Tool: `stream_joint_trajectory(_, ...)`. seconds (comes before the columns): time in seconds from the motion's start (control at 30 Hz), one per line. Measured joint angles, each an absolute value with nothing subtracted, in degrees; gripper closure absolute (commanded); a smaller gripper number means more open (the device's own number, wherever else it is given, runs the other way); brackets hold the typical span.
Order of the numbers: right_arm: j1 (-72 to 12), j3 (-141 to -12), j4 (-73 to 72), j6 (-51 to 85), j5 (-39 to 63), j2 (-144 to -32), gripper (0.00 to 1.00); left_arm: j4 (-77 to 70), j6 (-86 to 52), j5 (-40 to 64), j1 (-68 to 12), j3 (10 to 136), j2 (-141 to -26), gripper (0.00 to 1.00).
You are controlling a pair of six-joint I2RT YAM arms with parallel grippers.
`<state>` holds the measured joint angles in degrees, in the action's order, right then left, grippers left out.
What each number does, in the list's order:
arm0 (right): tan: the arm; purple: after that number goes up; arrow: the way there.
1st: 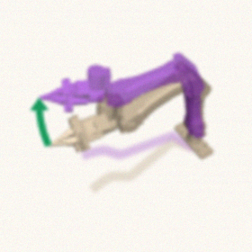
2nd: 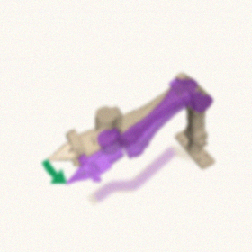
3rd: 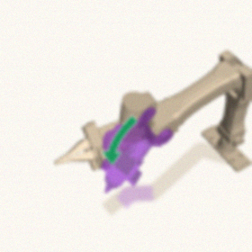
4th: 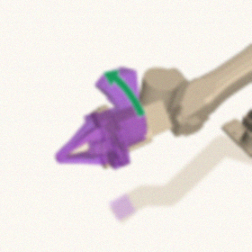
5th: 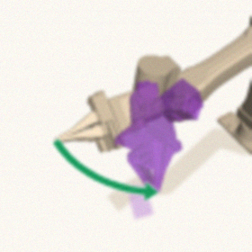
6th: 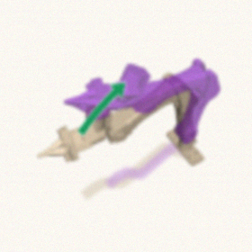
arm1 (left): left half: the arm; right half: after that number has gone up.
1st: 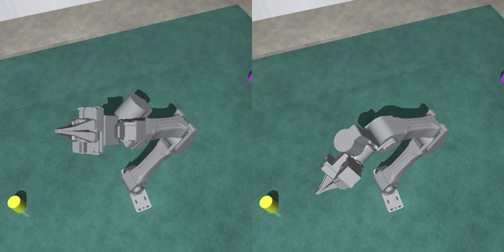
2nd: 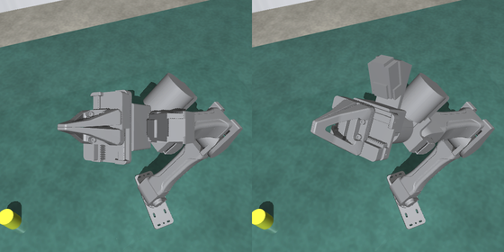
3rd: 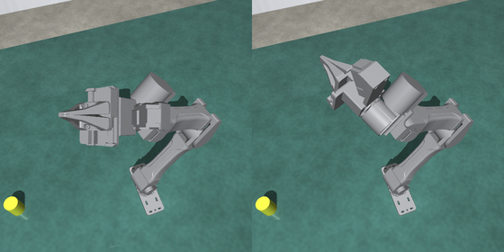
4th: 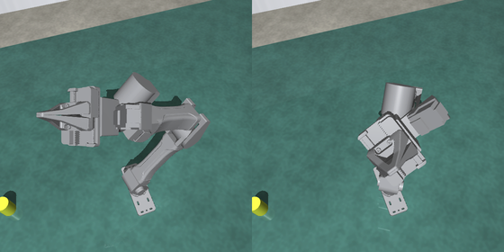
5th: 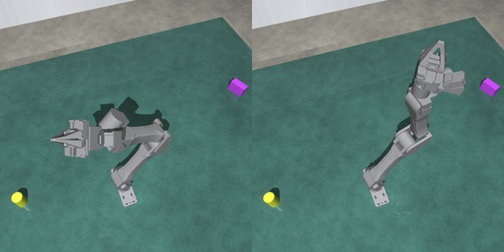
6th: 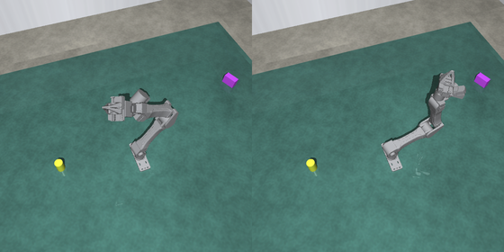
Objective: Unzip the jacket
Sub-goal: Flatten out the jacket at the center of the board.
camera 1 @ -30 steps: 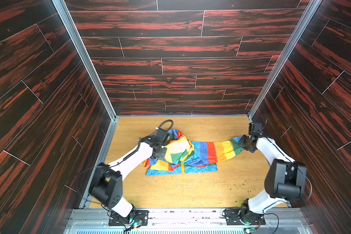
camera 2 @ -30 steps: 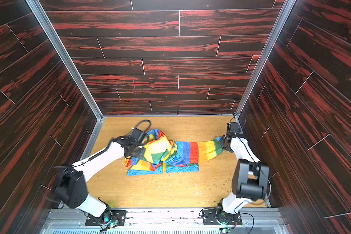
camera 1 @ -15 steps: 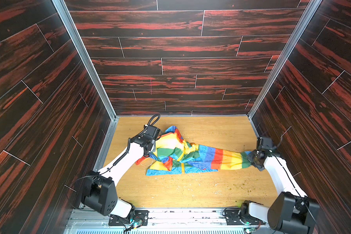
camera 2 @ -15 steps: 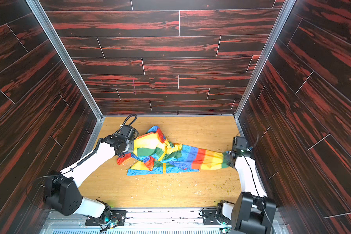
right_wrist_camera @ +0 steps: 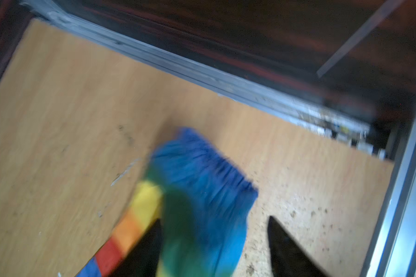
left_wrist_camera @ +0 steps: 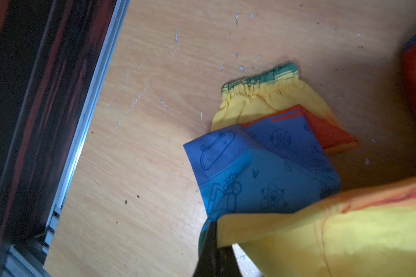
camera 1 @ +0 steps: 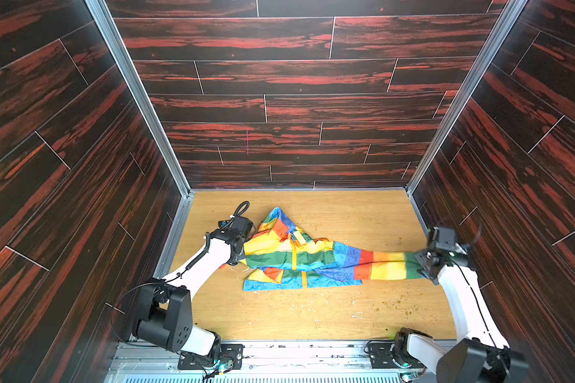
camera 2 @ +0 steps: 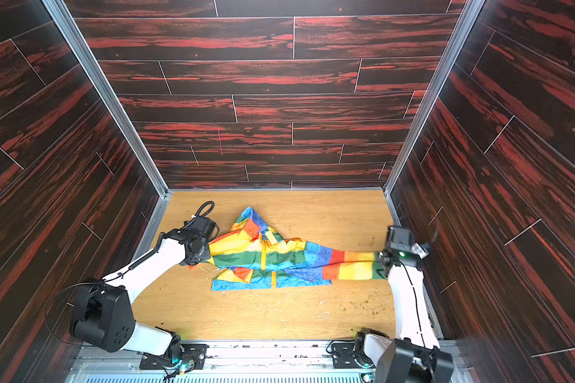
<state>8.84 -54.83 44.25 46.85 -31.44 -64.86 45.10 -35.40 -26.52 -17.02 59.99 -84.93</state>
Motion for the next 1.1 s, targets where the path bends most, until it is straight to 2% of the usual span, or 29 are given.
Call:
stream_joint_trajectory(0.07,6.0,-58.3,44.3,45.9,-34.4,-66.3,0.23,45.2,-36.1,-26.5,-16.7,60.0,-84.9,1.0)
stream_joint_trajectory(0.1,4.6,-60.1,44.1,44.9,-36.0,-67.0,0.3,45.1,-36.3,-26.3,-16.3,60.0,-84.9,1.0)
stream_joint_trajectory(0.2,0.1,-65.9,41.8,37.8,-34.3,-71.1,0.32,44.8,-36.5,-25.6,-15.7,60.0,-84.9,1.0)
stream_joint_trajectory(0.33,-7.9,-75.4,38.0,24.4,-18.2,-83.9,0.29,44.1,-36.4,-24.8,-15.6,59.9,-84.9,1.0)
stream_joint_trajectory(0.47,-18.8,-78.8,35.0,14.7,-2.9,-96.0,0.32,43.9,-36.4,-24.8,-15.6,59.9,-84.9,1.0)
stream_joint_trajectory(0.63,-22.9,-81.1,35.0,7.7,10.4,-104.3,0.32,43.6,-36.3,-24.4,-15.6,59.9,-84.9,1.0)
stream_joint_trajectory(0.9,-23.0,-90.2,36.2,1.6,13.9,-115.7,0.3,43.1,-35.8,-23.4,-15.6,59.9,-84.9,1.0)
stream_joint_trajectory(1.1,-25.1,-95.7,39.0,-1.9,10.0,-121.4,0.31,42.9,-35.5,-22.9,-15.6,59.9,-84.9,1.0)
